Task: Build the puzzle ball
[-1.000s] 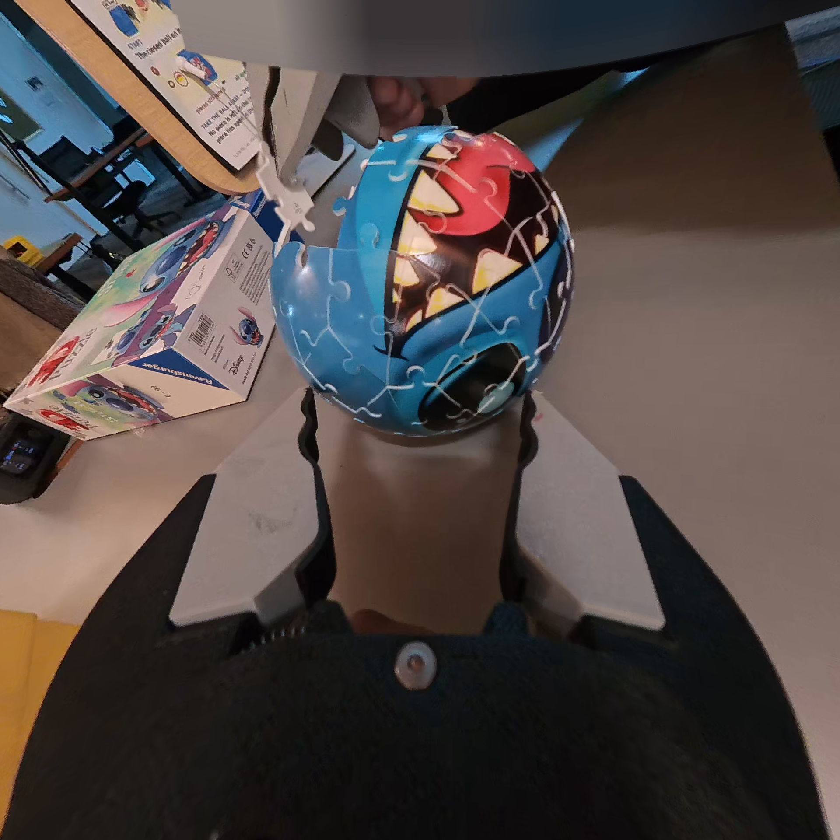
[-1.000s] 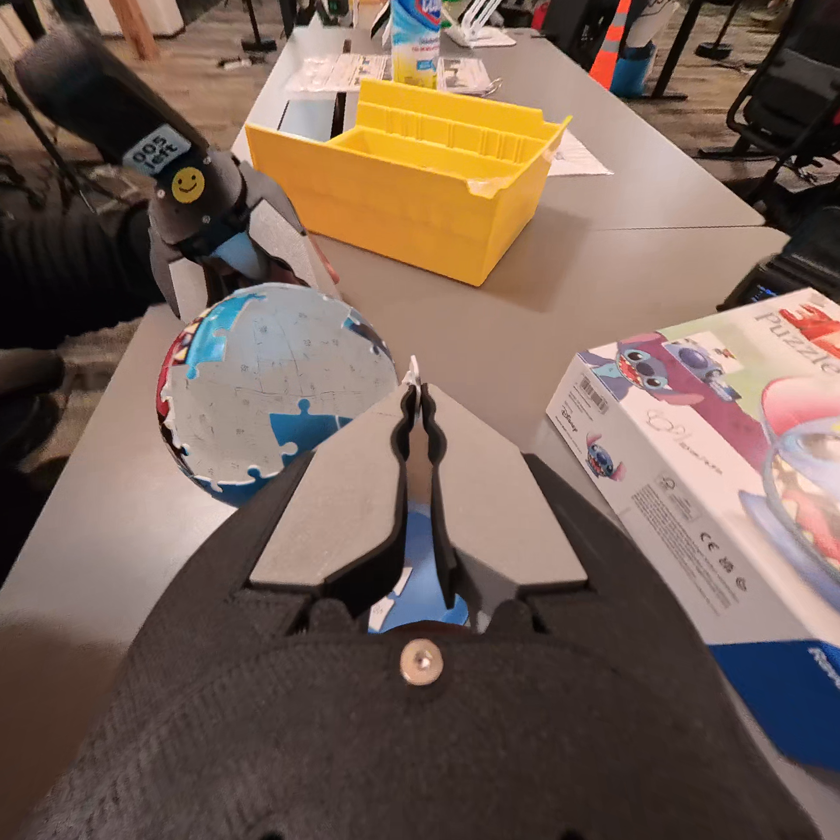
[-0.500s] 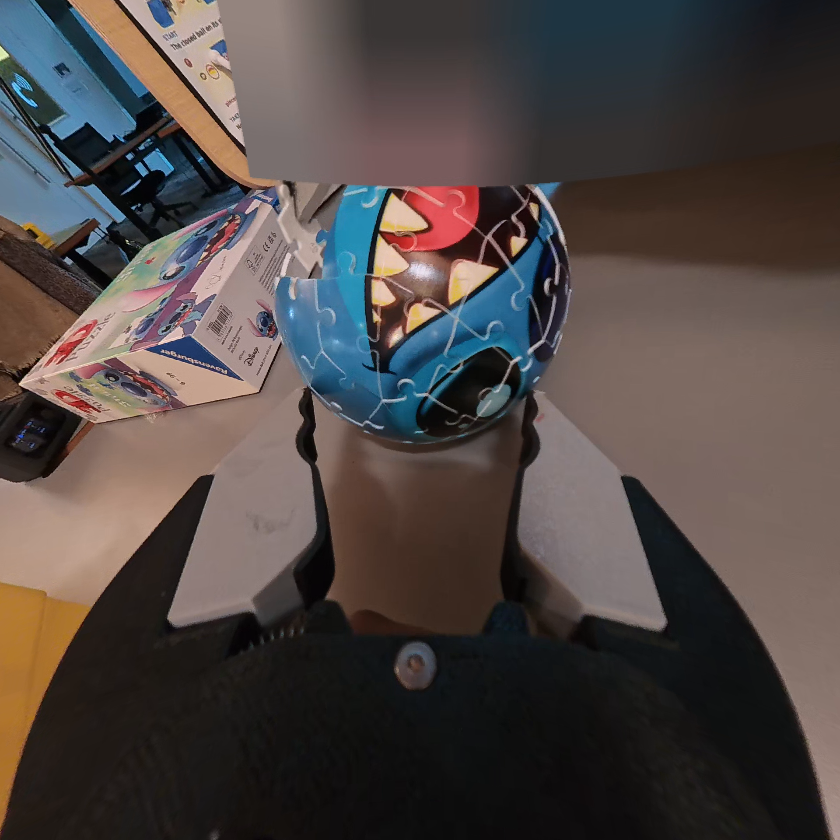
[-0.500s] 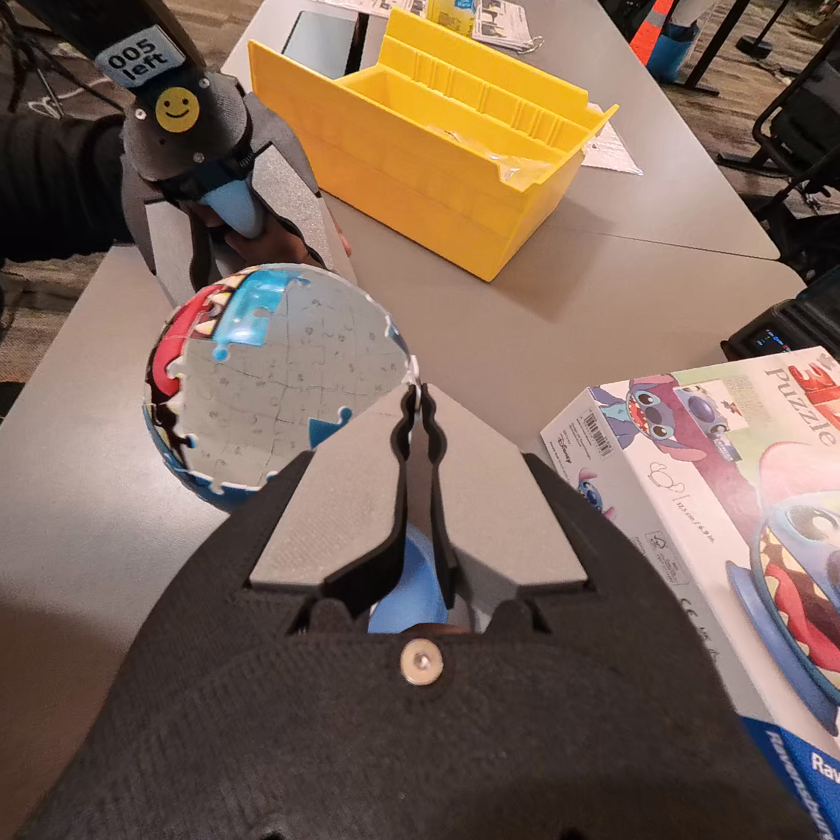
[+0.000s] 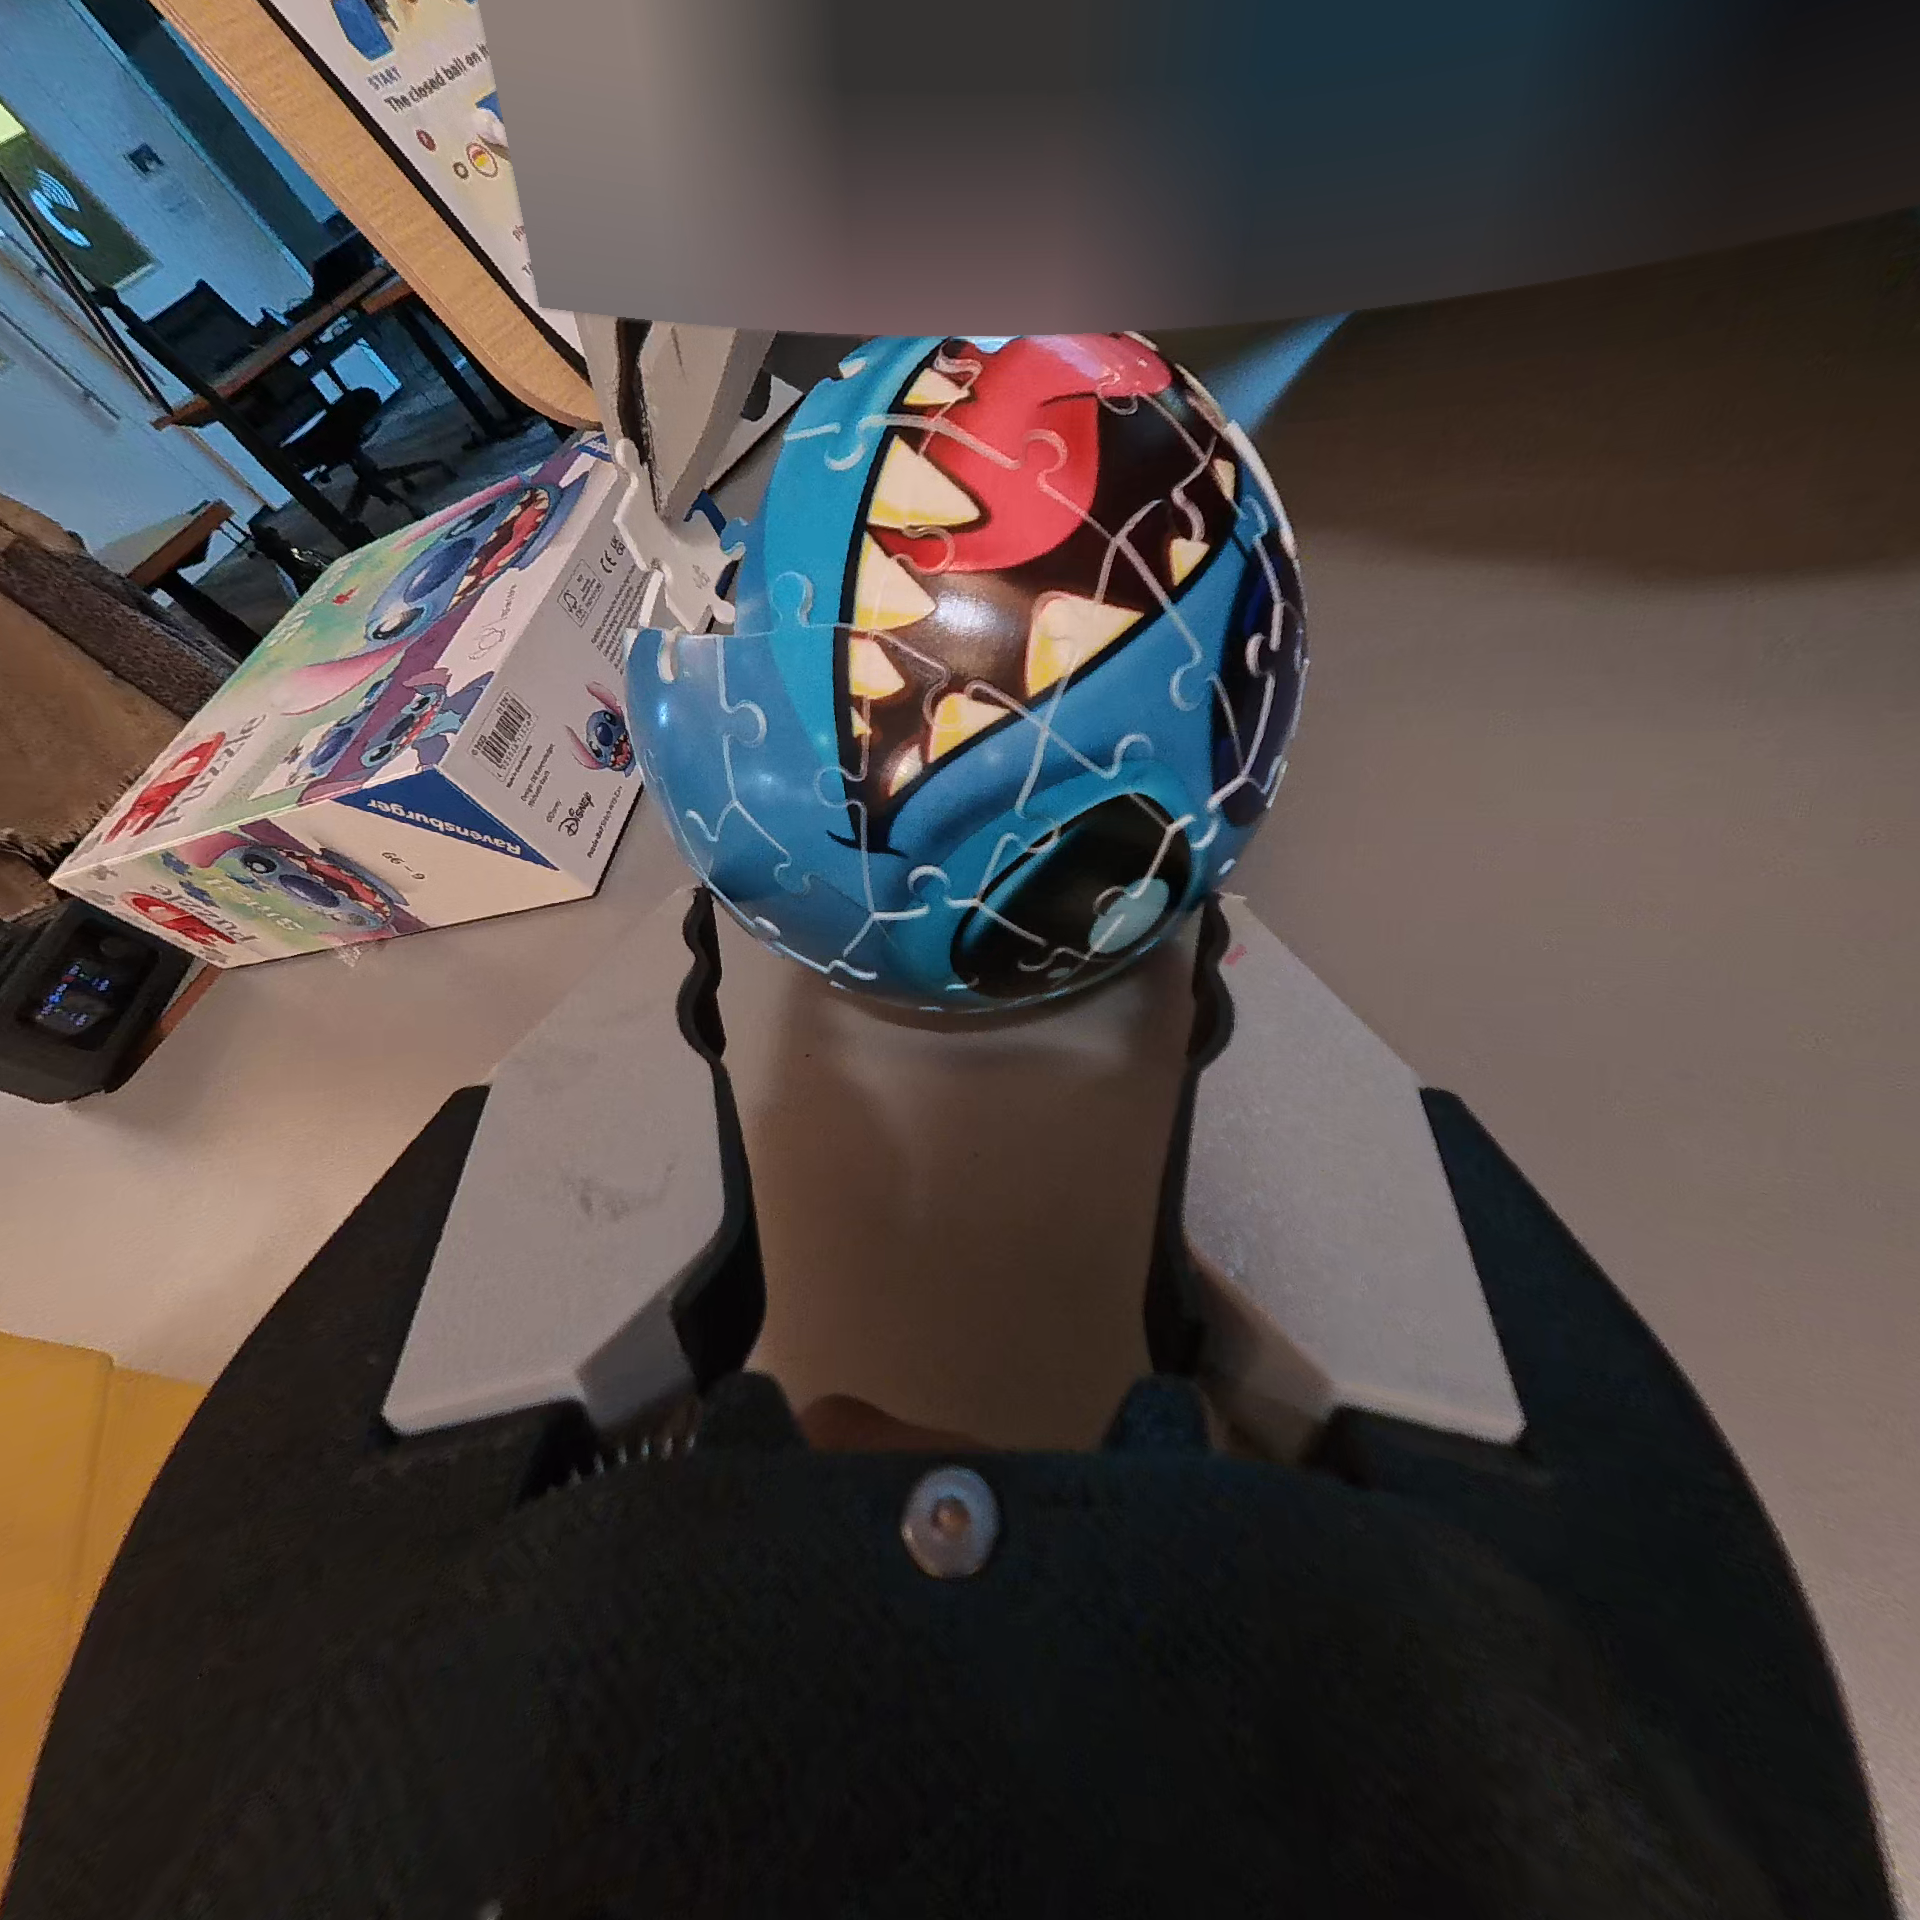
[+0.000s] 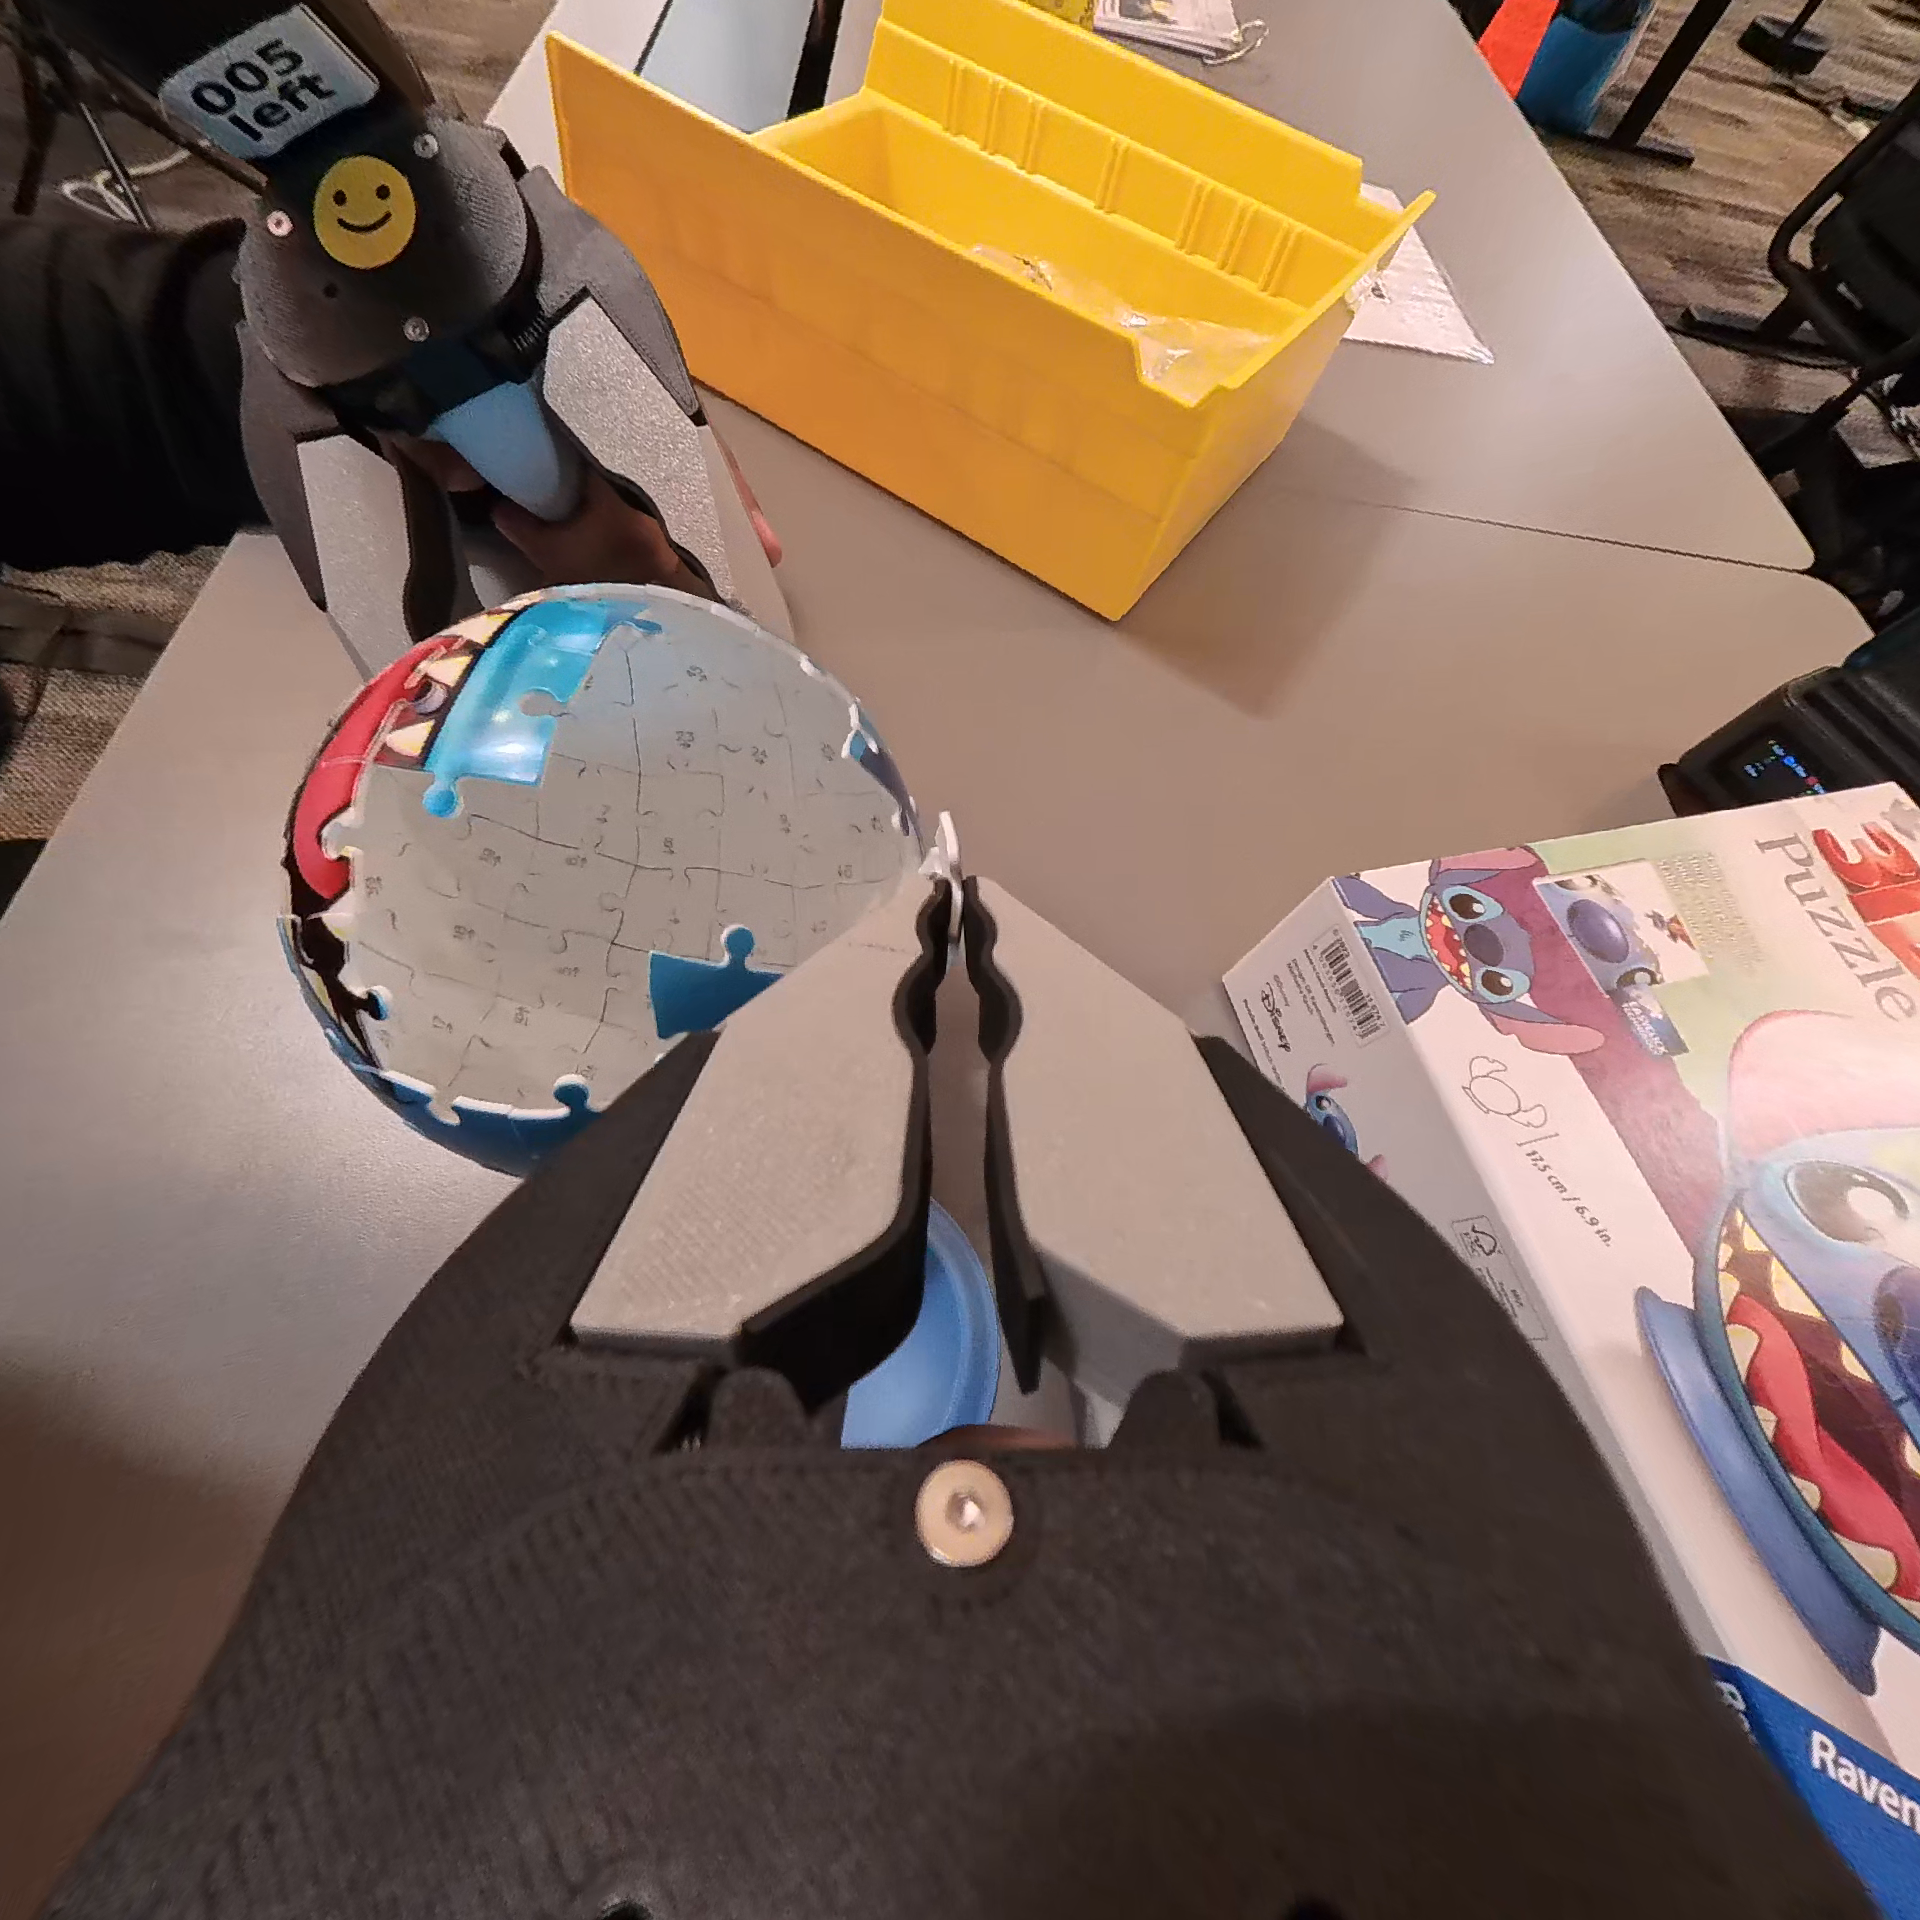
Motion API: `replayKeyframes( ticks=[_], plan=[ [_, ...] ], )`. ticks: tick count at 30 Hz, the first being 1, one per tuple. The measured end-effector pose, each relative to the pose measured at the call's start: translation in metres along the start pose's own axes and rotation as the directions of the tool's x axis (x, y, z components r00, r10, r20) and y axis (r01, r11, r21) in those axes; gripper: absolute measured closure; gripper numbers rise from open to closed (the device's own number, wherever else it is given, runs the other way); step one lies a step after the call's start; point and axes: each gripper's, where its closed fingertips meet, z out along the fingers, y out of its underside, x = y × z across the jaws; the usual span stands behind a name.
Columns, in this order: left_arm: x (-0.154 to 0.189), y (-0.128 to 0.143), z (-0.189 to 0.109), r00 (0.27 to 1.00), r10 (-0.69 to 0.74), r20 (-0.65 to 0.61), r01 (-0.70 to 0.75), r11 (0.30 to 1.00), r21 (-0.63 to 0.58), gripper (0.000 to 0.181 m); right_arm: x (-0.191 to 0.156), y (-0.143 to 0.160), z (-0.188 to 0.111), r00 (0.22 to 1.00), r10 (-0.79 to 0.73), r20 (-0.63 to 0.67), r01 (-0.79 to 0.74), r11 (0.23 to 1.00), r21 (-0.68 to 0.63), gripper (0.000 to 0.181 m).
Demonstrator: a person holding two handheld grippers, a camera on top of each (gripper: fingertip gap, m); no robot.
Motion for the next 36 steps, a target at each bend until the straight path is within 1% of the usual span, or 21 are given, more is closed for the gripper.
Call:
replayKeyframes(
  ticks=[7, 16, 25, 30, 36],
  plan=[
    [0.0, 0.0, 0.0, 1.0, -0.001, 0.001, 0.001, 1.0, -0.001, 0.091, 0.0, 0.001, 0.001, 1.0, 0.003, 0.001, -0.003, 1.0, 0.002, 0.181],
    [-0.001, 0.0, -0.001, 1.0, 0.001, 0.009, -0.001, 1.0, 0.001, 0.093, 0.0, -0.001, 0.003, 0.998, 0.058, 0.025, -0.059, 0.998, 0.039, 0.181],
    [-0.002, 0.0, -0.001, 1.0, 0.003, 0.013, -0.003, 1.0, -0.004, 0.093, 0.008, -0.002, -0.006, 0.998, 0.055, -0.002, -0.055, 0.997, 0.044, 0.181],
    [-0.002, 0.001, -0.001, 1.0, 0.015, 0.019, -0.014, 1.0, -0.006, 0.093, 0.016, -0.007, -0.015, 0.996, 0.094, 0.0, -0.093, 0.992, 0.087, 0.181],
    [-0.004, 0.001, -0.001, 1.0, -0.003, 0.018, 0.003, 1.0, -0.003, 0.093, 0.018, -0.003, -0.015, 0.994, 0.106, 0.006, -0.106, 0.991, 0.078, 0.181]
  ],
)
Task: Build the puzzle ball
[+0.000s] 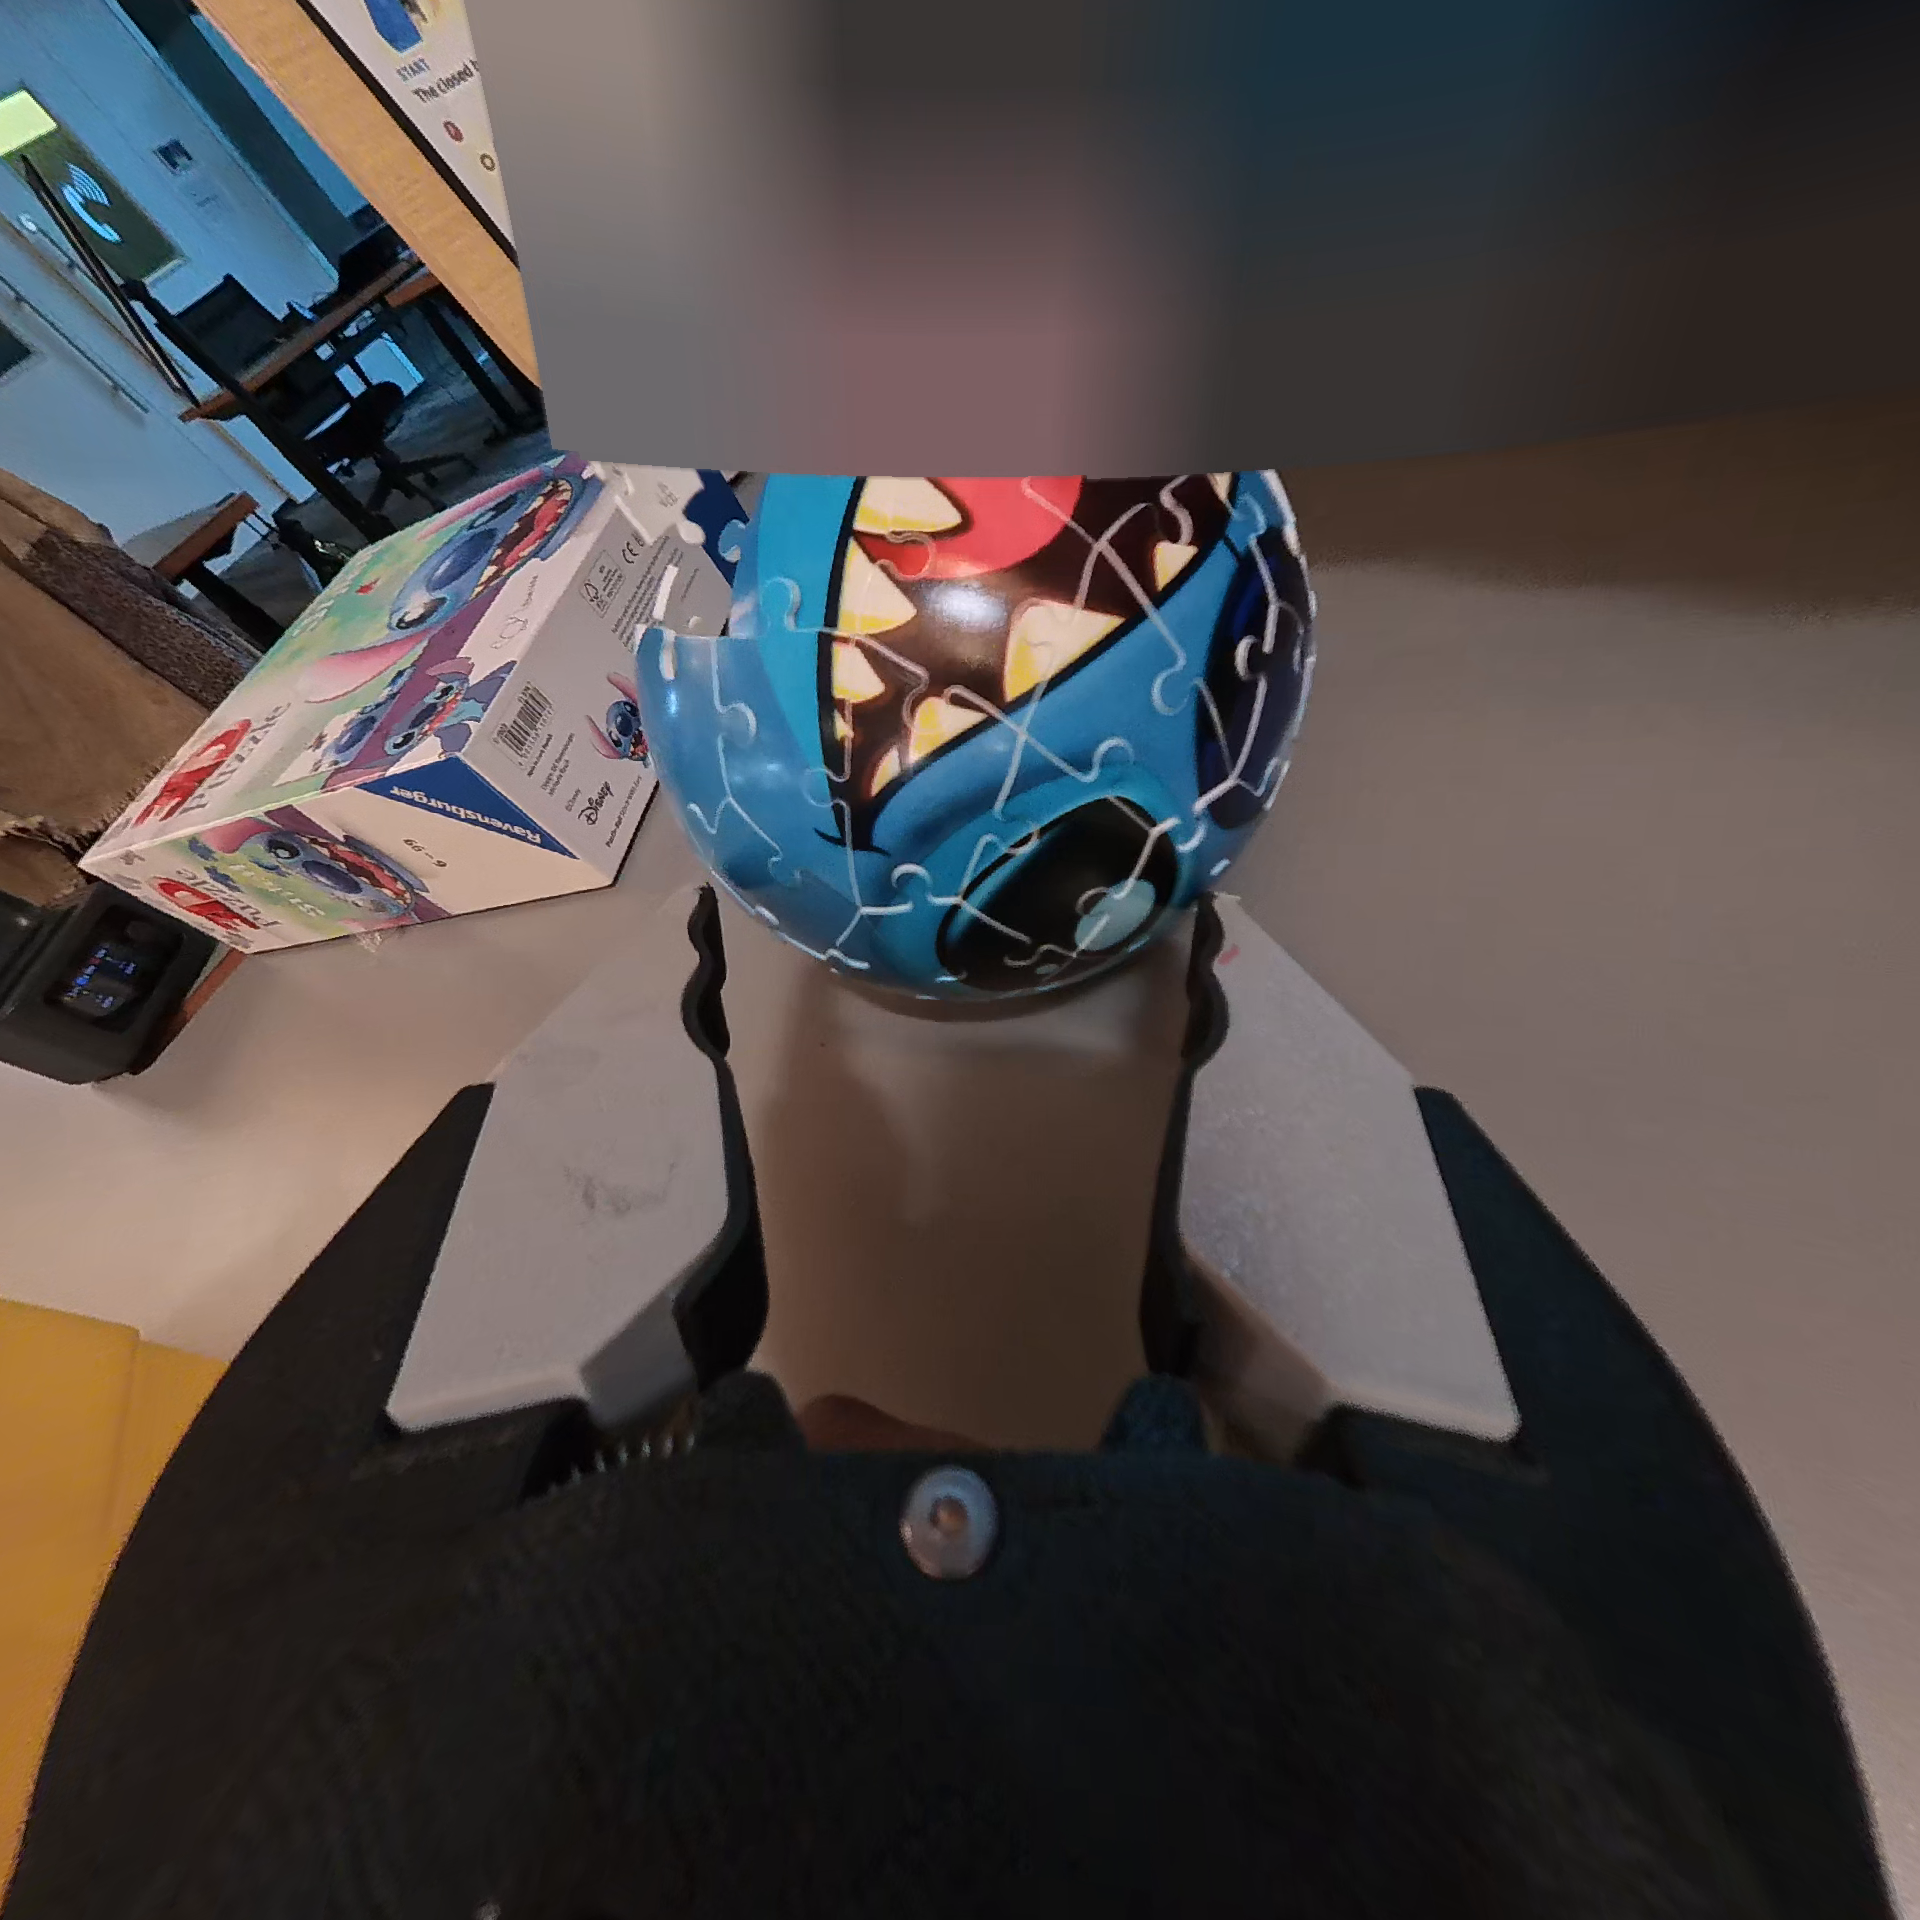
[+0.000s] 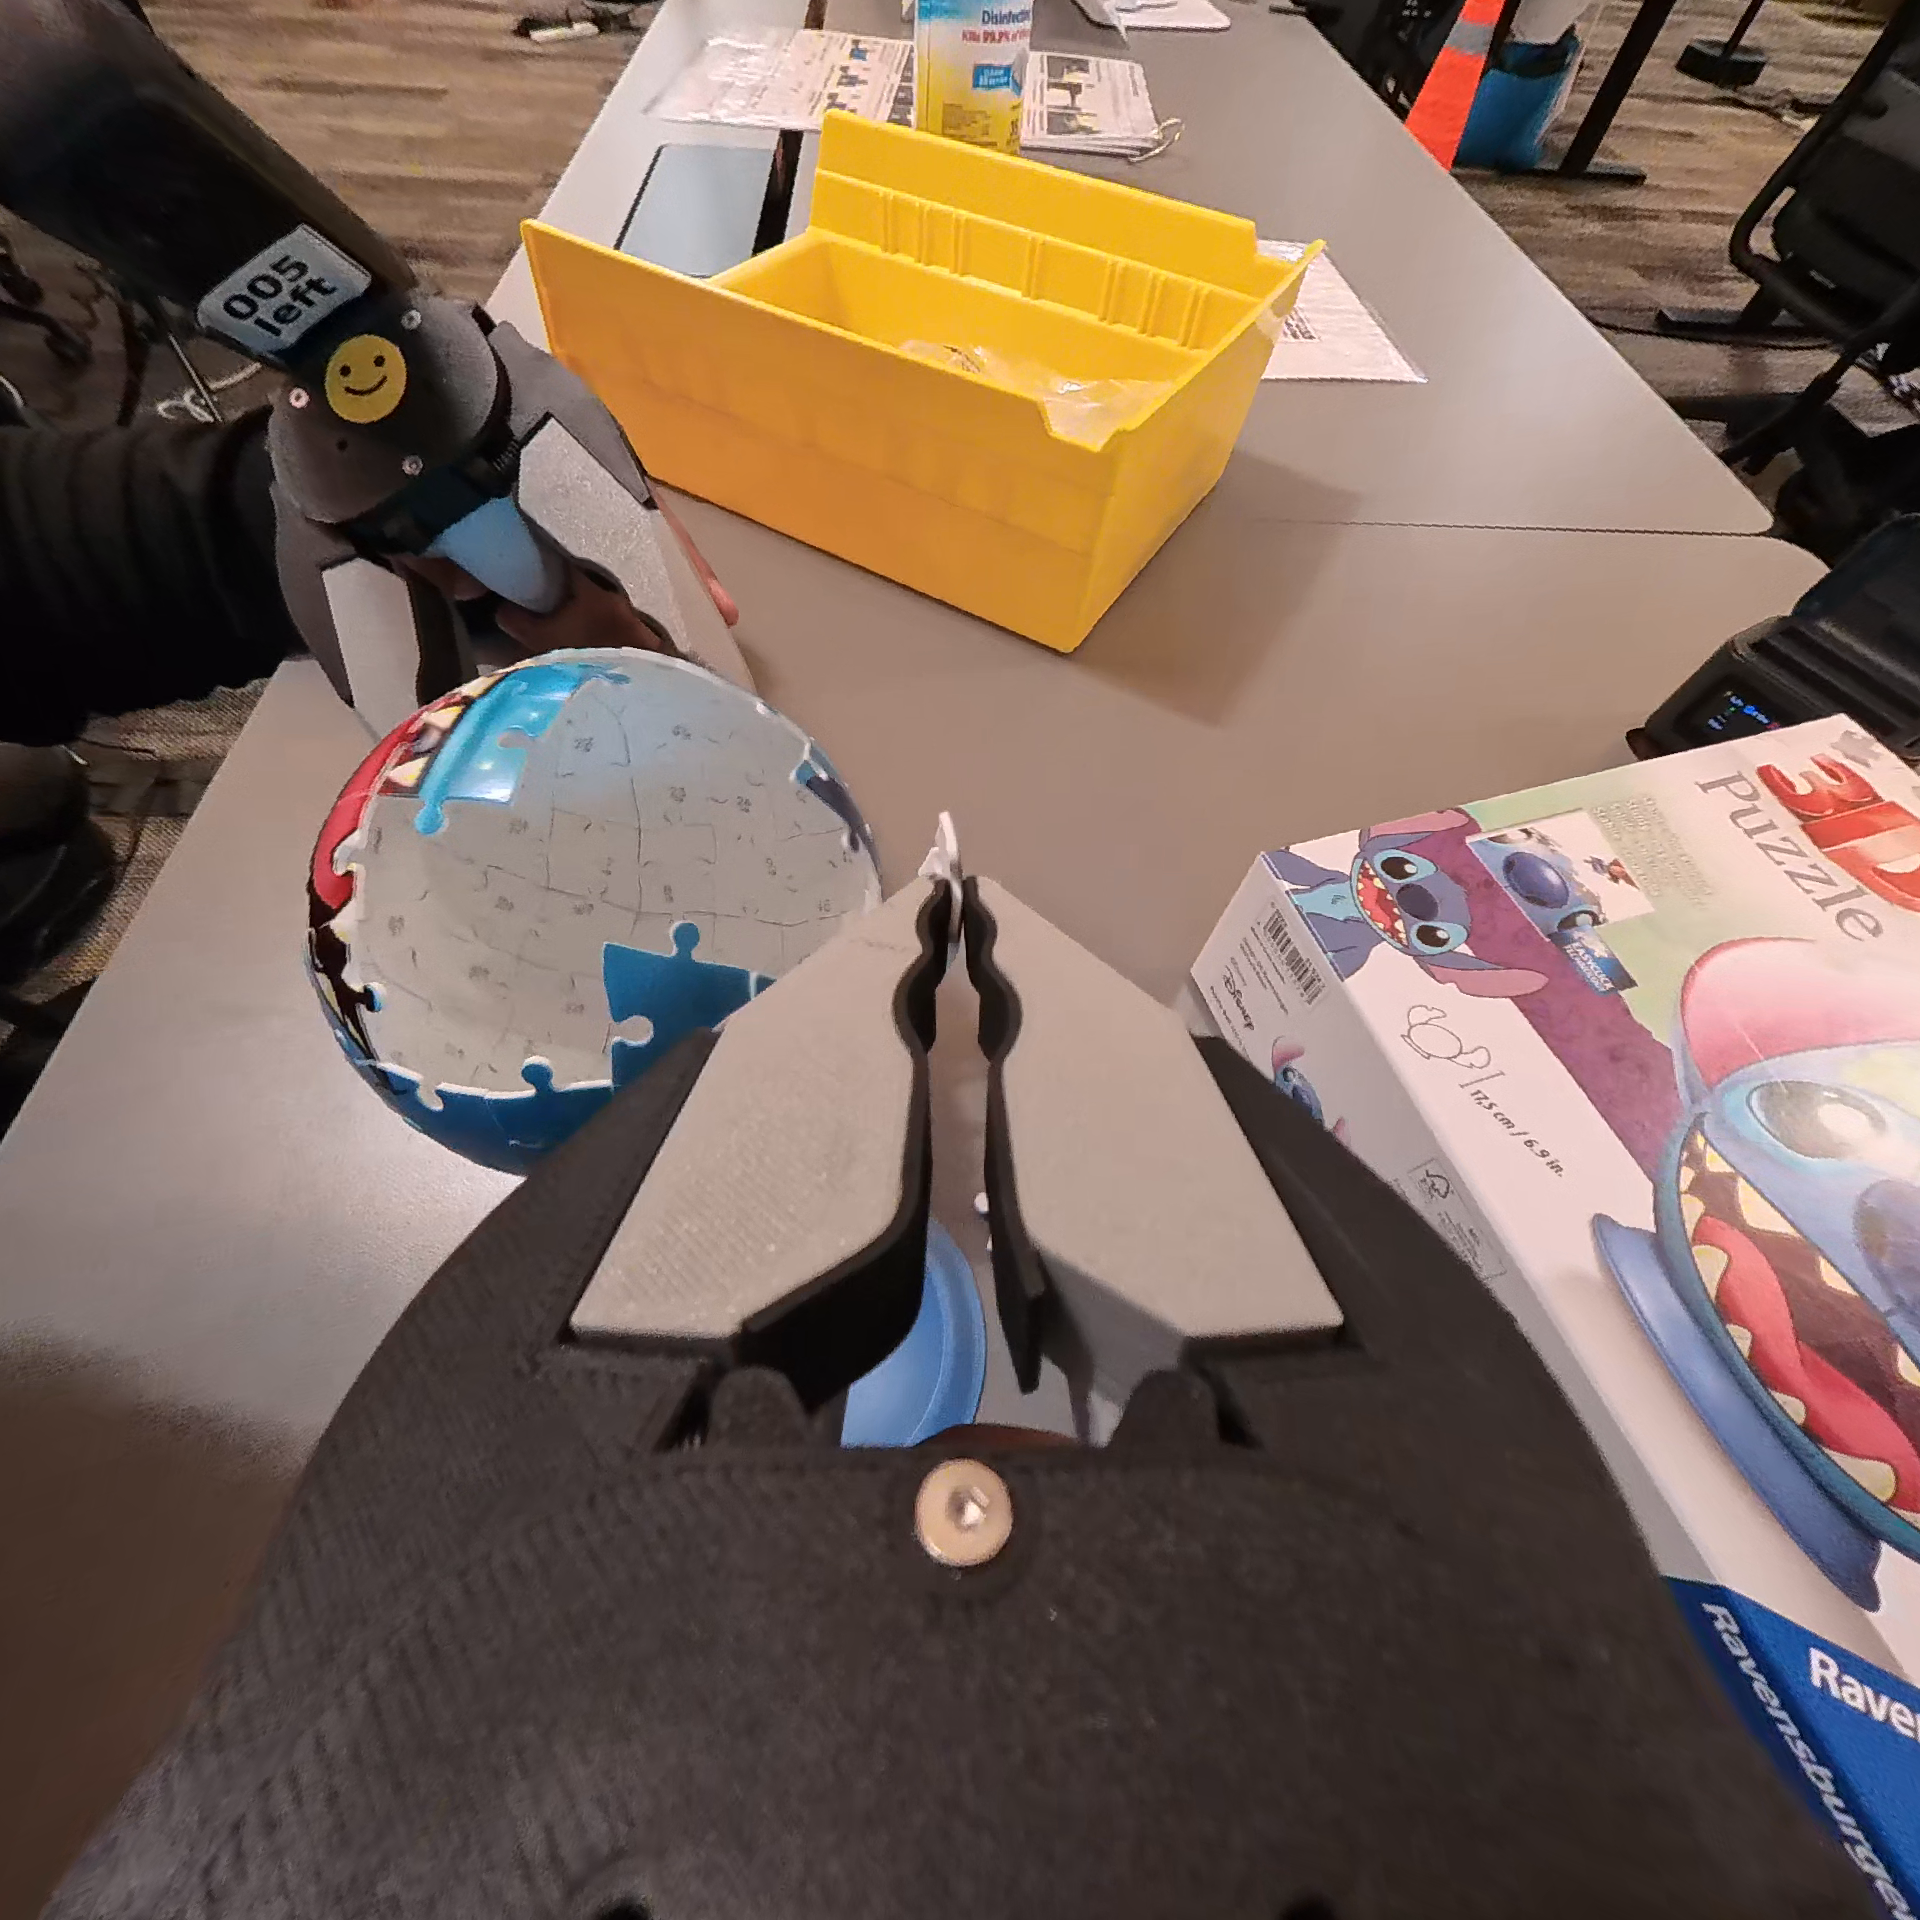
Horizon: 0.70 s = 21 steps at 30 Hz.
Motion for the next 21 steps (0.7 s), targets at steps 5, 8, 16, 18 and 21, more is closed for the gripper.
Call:
replayKeyframes(
  ticks=[5, 8, 16, 18, 21],
  plan=[
    [-0.003, 0.0, -0.002, 1.0, 0.006, 0.014, -0.006, 1.0, 0.007, 0.094, -0.003, -0.003, 0.004, 1.0, 0.009, 0.017, -0.009, 1.0, 0.01, 0.181],
    [-0.005, 0.001, -0.003, 1.0, 0.002, 0.021, -0.002, 1.0, 0.007, 0.094, -0.008, -0.006, 0.006, 1.0, -0.001, 0.03, 0.001, 1.0, 0.01, 0.181],
    [-0.013, 0.009, -0.004, 0.998, 0.027, 0.064, -0.025, 0.999, -0.03, 0.096, -0.012, -0.027, 0.004, 0.991, -0.13, -0.004, 0.13, 0.991, -0.015, 0.181],
    [-0.017, 0.015, -0.004, 0.995, 0.051, 0.088, -0.046, 0.997, -0.063, 0.097, -0.013, -0.03, 0.007, 0.99, -0.14, 0.009, 0.14, 0.99, -0.024, 0.181],
    [-0.021, 0.023, -0.004, 0.992, 0.068, 0.108, -0.056, 0.993, -0.105, 0.098, -0.01, -0.028, 0.013, 0.988, -0.156, 0.011, 0.156, 0.986, -0.061, 0.181]
  ],
)
